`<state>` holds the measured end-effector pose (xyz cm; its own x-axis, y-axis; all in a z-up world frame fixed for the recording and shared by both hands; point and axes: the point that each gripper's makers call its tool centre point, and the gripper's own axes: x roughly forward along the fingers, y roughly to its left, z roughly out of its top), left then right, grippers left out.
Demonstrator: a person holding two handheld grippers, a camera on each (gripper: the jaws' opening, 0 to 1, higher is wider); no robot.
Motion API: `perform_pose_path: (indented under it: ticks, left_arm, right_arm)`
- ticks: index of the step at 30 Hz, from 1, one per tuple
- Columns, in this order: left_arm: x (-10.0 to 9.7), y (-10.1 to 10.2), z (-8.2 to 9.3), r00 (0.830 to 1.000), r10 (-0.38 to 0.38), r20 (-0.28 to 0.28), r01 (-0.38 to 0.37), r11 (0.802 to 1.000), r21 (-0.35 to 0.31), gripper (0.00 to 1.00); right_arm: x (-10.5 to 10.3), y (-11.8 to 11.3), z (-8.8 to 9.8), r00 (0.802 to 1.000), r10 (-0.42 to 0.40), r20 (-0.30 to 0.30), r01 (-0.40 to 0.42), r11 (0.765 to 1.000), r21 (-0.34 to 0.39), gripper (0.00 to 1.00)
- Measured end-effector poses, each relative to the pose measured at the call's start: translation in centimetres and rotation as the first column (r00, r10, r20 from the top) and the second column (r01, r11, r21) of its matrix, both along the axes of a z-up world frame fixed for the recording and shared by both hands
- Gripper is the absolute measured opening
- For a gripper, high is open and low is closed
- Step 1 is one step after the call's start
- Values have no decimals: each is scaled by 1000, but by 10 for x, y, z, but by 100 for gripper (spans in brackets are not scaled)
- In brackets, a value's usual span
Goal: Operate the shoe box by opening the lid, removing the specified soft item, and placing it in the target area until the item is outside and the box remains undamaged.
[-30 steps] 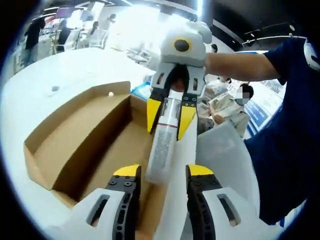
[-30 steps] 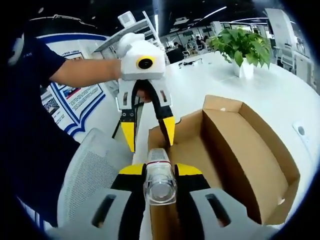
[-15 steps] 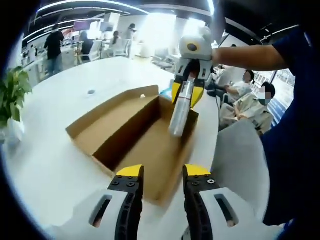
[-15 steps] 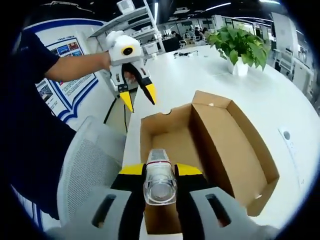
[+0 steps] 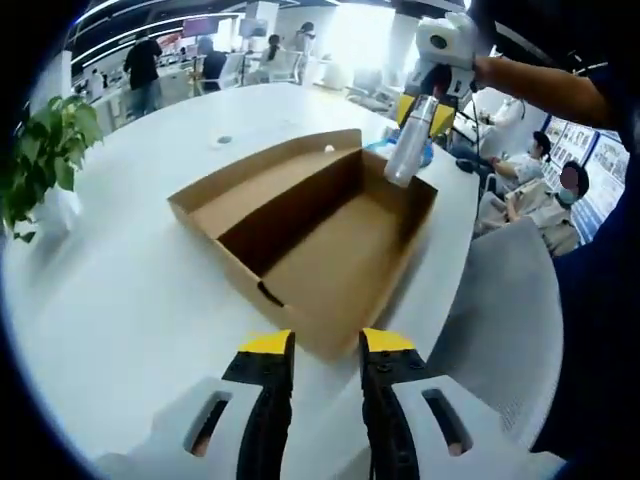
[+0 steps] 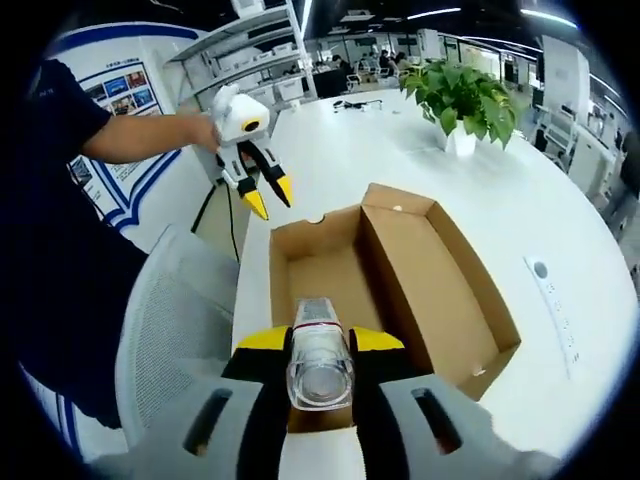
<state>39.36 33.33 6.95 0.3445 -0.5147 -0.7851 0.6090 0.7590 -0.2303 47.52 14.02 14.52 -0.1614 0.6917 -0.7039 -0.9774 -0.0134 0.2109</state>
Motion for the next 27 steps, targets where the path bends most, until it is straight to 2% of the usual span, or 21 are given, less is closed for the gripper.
perform_pose_path:
  ticks: [4,7,8,10,13,16,18,20,23,25,27]
  left_arm:
    - [4,-2,-5,995,95,-42,-97,995,-38,17]
    - [7,-2,-8,992,113,-50,-115,993,-35,15]
    - [8,-1,-13,989,127,-77,-129,991,-22,13]
    - [7,1,-19,988,126,-86,-126,992,5,12]
    - [3,-6,-20,982,152,-116,-155,988,-16,12]
    - [-4,-11,-24,979,146,-140,-150,989,-17,14]
    - [-5,-15,-21,968,187,-170,-197,979,-49,14]
    - [-6,-10,-28,964,196,-179,-199,980,-3,11]
    - [-7,-13,-27,954,219,-204,-225,974,-9,9]
    - [-7,-14,-27,961,198,-195,-200,980,8,9]
    - [-8,-13,-27,957,208,-204,-209,978,16,8]
  right_arm:
    - [0,-6,3,1000,-14,11,14,1000,-4,20]
    - [-1,-10,5,1000,-25,15,25,1000,-6,20]
    - [-1,-11,5,999,-28,18,28,1000,-6,20]
    - [-1,-12,5,999,-31,18,32,999,-7,20]
    - [-1,-15,7,999,-41,23,41,999,-6,20]
    - [1,-20,7,998,-51,26,51,999,-10,20]
    - [3,-24,8,998,-58,31,58,998,-13,20]
    - [5,-27,9,997,-66,35,66,998,-15,20]
    - [10,-34,11,996,-83,40,83,996,-15,20]
    - [15,-40,13,994,-97,44,98,995,-18,20]
    - [19,-47,14,993,-106,52,107,994,-24,20]
